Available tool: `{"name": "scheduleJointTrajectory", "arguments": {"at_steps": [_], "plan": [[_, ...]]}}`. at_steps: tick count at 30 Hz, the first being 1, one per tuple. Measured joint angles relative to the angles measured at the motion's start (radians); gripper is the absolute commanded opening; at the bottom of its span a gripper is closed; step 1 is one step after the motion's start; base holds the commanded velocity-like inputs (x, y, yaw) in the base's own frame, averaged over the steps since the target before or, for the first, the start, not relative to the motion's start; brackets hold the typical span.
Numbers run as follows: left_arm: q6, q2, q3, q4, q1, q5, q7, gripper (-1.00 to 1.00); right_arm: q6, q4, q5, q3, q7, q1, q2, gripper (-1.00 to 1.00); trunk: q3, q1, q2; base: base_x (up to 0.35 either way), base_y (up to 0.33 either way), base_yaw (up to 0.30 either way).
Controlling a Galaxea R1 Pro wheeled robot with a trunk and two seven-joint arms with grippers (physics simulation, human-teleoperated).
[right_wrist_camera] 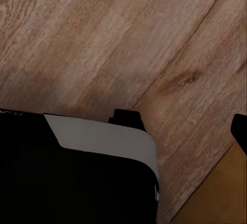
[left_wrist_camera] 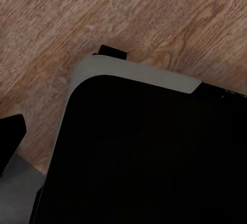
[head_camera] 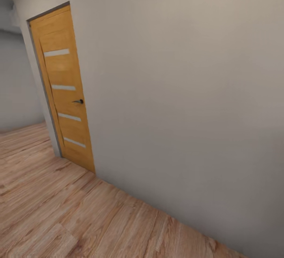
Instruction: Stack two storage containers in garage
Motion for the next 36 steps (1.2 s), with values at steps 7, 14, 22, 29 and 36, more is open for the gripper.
{"name": "scheduleJointTrajectory", "arguments": {"at_steps": [7, 14, 22, 29, 36], "plan": [[0.0, -0.002, 0.0, 0.0, 0.0, 0.0, 0.0, 1.0, -0.053, 0.001, -0.004, -0.005, 0.01, 0.042, -0.054, 1.0, 0.0, 0.0, 0.0, 0.0, 0.0, 0.272], [-0.001, -0.002, 0.0, 0.0, 0.0, 0.0, 0.0, 1.0, -0.081, 0.001, -0.003, -0.005, 0.009, 0.051, -0.06, 1.0, 0.0, 0.0, 0.0, 0.0, 0.0, 0.273], [-0.001, -0.002, 0.001, 0.0, 0.0, 0.0, 0.001, 1.0, -0.077, 0.001, 0.001, -0.004, 0.011, 0.052, -0.058, 1.0, 0.0, 0.0, 0.0, 0.0, 0.0, 0.278], [0.0, -0.002, 0.001, -0.001, 0.0, 0.0, 0.0, 1.0, -0.079, 0.001, 0.003, -0.003, 0.011, 0.052, -0.056, 1.0, 0.0, 0.0, 0.0, 0.084, 0.0, 0.28], [0.0, -0.002, 0.0, 0.001, 0.0, 0.001, -0.001, 1.0, -0.08, 0.001, 0.0, -0.003, 0.011, 0.052, -0.056, 1.0, 0.0, -0.001, 0.0, 0.296, 0.0, 0.28]]}}
